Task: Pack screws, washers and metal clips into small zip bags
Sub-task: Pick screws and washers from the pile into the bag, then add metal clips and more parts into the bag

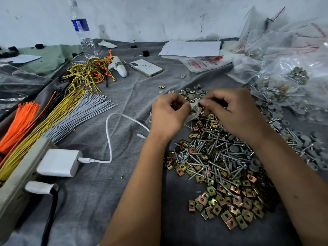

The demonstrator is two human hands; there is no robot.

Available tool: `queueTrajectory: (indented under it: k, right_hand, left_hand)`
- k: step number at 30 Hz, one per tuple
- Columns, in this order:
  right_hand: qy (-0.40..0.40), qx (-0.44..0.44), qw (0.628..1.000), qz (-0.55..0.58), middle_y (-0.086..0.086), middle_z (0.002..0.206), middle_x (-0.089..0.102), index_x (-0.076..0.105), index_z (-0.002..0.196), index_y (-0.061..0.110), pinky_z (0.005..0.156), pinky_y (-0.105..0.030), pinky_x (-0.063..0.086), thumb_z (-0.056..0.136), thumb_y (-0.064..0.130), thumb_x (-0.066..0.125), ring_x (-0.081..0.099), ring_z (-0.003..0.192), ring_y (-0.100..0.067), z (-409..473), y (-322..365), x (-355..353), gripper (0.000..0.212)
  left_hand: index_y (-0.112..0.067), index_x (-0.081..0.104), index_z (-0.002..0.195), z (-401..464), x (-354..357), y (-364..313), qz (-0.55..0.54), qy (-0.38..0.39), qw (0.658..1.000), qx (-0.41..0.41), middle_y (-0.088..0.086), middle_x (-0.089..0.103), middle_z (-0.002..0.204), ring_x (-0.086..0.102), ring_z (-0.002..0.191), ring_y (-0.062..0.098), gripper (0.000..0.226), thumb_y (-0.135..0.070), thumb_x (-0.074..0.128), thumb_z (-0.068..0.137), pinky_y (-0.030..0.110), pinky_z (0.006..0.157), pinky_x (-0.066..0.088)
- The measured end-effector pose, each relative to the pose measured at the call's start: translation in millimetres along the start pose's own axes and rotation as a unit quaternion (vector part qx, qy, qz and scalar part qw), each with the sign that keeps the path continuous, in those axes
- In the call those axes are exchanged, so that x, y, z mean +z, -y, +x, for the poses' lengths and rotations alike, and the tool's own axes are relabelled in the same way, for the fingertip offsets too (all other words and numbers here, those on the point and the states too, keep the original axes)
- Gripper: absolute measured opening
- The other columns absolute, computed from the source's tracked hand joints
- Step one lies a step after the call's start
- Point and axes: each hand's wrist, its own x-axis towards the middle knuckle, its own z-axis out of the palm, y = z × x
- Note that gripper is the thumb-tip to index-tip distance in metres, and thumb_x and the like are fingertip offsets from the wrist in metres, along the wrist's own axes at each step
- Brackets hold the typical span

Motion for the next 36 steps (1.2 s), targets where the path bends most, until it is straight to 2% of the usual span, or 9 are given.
queueTrajectory:
  k: [2, 7, 12, 19, 23, 25, 27, 32, 36]
  right_hand:
    - [0.007, 0.006, 1.0, -0.001, 0.012, 0.081, 0.074, 0.078, 0.098, 0.014, 0.066, -0.018, 0.053, 0.095, 0.022, 0.071, 0.069, 0.071, -0.003, -0.5, -1.7, 0.0, 0.011]
    - [0.025, 0.015, 0.999, 0.023, 0.019, 0.09, 0.073, 0.077, 0.105, 0.019, 0.077, -0.014, 0.053, 0.092, 0.02, 0.074, 0.071, 0.084, 0.001, -0.4, -6.0, -1.1, 0.013]
    - [0.024, 0.015, 0.999, 0.024, 0.013, 0.095, 0.075, 0.078, 0.105, 0.019, 0.083, -0.026, 0.058, 0.091, 0.016, 0.076, 0.071, 0.089, -0.002, -0.3, -4.7, 0.0, 0.015]
    - [0.0, 0.033, 0.999, 0.023, 0.015, 0.087, 0.072, 0.076, 0.107, 0.02, 0.077, -0.032, 0.06, 0.097, 0.017, 0.068, 0.07, 0.081, -0.002, -0.1, -4.2, 3.7, 0.013]
    - [-0.005, 0.056, 0.998, 0.041, 0.022, 0.08, 0.07, 0.072, 0.101, 0.03, 0.069, -0.014, 0.05, 0.1, 0.021, 0.065, 0.067, 0.076, 0.005, 0.4, -5.1, 5.3, 0.011]
    - [-0.001, 0.091, 0.992, 0.083, 0.019, 0.079, 0.072, 0.069, 0.096, 0.033, 0.062, -0.011, 0.046, 0.101, 0.021, 0.062, 0.062, 0.064, 0.003, 1.0, -6.6, 6.4, 0.014]
    - [-0.006, 0.127, 0.983, 0.135, 0.01, 0.081, 0.074, 0.07, 0.095, 0.03, 0.057, -0.016, 0.048, 0.102, 0.018, 0.061, 0.059, 0.058, -0.001, 1.8, -7.1, 6.7, 0.017]
    - [-0.012, 0.193, 0.951, 0.241, 0.006, 0.078, 0.074, 0.074, 0.097, 0.021, 0.056, -0.018, 0.049, 0.101, 0.01, 0.06, 0.063, 0.067, 0.002, 2.3, -8.2, 8.3, 0.018]
    - [0.002, 0.195, 0.939, 0.283, 0.003, 0.077, 0.073, 0.078, 0.091, 0.019, 0.056, -0.018, 0.048, 0.095, 0.012, 0.071, 0.061, 0.063, -0.002, 1.8, -10.4, 7.2, 0.011]
  left_hand:
    - [-0.006, 0.067, 0.072, 0.4, -0.1, 0.6, -0.002, -0.007, 1.0, -0.002, -0.004, 0.052, 0.055, 0.046, 0.053, 0.013, 0.018, -0.001, 0.068, 0.089, 0.024, 0.051, 0.035]
    - [-0.004, 0.068, 0.072, 0.7, -0.7, 1.4, -0.002, -0.019, 1.0, 0.002, -0.003, 0.052, 0.056, 0.047, 0.055, 0.015, 0.015, -0.002, 0.069, 0.087, 0.027, 0.054, 0.035]
    - [-0.003, 0.067, 0.072, 0.3, -0.2, 1.9, -0.002, -0.019, 1.0, 0.008, 0.001, 0.054, 0.059, 0.049, 0.057, 0.017, 0.015, -0.002, 0.069, 0.087, 0.028, 0.055, 0.037]
    - [-0.002, 0.066, 0.078, 0.4, 0.3, 1.9, 0.044, -0.021, 0.997, 0.063, 0.003, 0.058, 0.066, 0.05, 0.062, 0.015, 0.012, -0.003, 0.07, 0.09, 0.029, 0.061, 0.041]
    - [-0.003, 0.065, 0.084, 2.7, -0.5, 4.5, 0.047, -0.03, 0.995, 0.085, 0.004, 0.058, 0.073, 0.053, 0.07, 0.02, 0.011, -0.006, 0.069, 0.094, 0.037, 0.068, 0.045]
    - [-0.002, 0.066, 0.085, 2.8, 0.0, 6.0, 0.052, -0.029, 0.995, 0.076, 0.004, 0.058, 0.072, 0.052, 0.069, 0.019, 0.01, -0.006, 0.069, 0.094, 0.037, 0.066, 0.045]
    - [-0.003, 0.067, 0.084, 1.8, 0.7, 6.9, 0.058, -0.029, 0.995, 0.071, 0.002, 0.058, 0.07, 0.052, 0.067, 0.016, 0.011, -0.008, 0.07, 0.093, 0.034, 0.064, 0.044]
    - [-0.005, 0.068, 0.082, -0.1, 3.2, 1.5, 0.025, -0.021, 0.997, 0.072, 0.004, 0.061, 0.07, 0.053, 0.064, 0.016, 0.019, -0.017, 0.072, 0.096, 0.031, 0.061, 0.042]
    - [-0.006, 0.072, 0.086, -4.9, 12.1, -3.8, 0.003, 0.027, 0.997, 0.073, 0.008, 0.069, 0.073, 0.066, 0.069, 0.03, 0.014, -0.014, 0.069, 0.098, 0.047, 0.063, 0.055]
